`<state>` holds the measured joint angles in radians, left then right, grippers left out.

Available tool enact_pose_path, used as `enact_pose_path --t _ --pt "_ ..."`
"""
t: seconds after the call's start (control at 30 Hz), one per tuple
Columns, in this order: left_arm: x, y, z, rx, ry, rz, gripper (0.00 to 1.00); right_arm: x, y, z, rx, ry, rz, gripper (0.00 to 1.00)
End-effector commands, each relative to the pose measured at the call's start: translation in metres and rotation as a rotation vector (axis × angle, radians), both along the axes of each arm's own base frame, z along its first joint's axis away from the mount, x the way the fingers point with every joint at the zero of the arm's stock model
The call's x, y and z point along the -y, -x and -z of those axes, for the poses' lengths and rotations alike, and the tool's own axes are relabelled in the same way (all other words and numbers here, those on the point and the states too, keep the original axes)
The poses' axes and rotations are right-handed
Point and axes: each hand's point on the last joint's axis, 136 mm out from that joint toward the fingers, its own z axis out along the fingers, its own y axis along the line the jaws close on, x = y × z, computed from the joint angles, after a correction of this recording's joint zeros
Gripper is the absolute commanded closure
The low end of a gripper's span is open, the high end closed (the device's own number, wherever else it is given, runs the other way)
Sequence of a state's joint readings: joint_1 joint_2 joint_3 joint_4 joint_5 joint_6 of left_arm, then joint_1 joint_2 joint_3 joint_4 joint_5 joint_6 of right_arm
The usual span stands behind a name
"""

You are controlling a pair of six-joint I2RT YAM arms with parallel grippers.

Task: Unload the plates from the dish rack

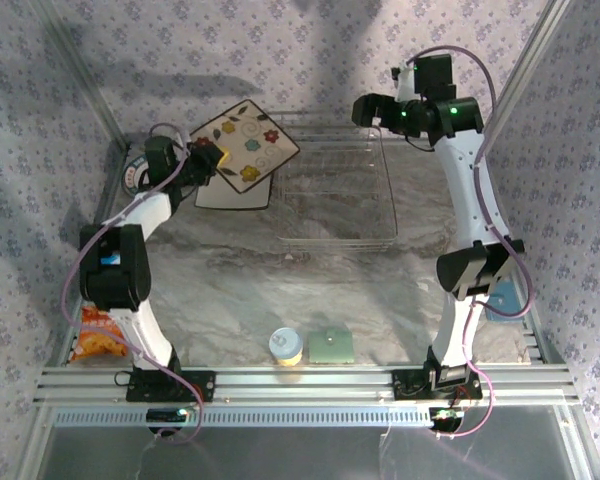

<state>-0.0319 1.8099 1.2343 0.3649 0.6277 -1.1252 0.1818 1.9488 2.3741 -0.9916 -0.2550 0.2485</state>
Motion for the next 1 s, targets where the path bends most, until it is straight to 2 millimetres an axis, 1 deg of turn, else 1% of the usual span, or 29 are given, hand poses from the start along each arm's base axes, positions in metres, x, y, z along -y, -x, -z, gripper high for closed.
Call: enact_pose_path --t 0.0,0.17,0.23,0.3,0.47,0.6,0.73,0.97 --pt "-0.016 0.009 -0.095 0.330 -0.030 -0.140 1.00 0.051 0.019 -0.014 0.020 0.216 0.124 0.01" --pt "-0.043 0.016 -0.077 0.335 -0.028 -0.319 1.00 0.083 0.027 -0.015 -0.004 0.342 0.200 0.01" --pt "-0.048 0.017 -0.070 0.335 -0.039 -0.359 1.00 0.095 0.029 -0.009 -0.033 0.397 0.228 0.01" --pt "-0.051 0.016 -0.064 0.332 -0.055 -0.399 1.00 0.102 0.030 -0.003 -0.057 0.425 0.236 0.01" --pt "-0.053 0.014 -0.052 0.357 -0.047 -0.476 1.00 0.101 0.030 0.003 -0.062 0.414 0.233 0.01" --pt "-0.052 0.009 -0.046 0.366 -0.017 -0.490 1.00 0.099 0.030 0.007 -0.073 0.415 0.224 0.01" --pt "-0.053 0.005 -0.037 0.366 0.007 -0.524 1.00 0.099 0.030 0.009 -0.078 0.418 0.220 0.01" --pt "-0.048 -0.002 -0.021 0.369 0.017 -0.562 1.00 0.097 0.031 0.011 -0.081 0.421 0.208 0.01"
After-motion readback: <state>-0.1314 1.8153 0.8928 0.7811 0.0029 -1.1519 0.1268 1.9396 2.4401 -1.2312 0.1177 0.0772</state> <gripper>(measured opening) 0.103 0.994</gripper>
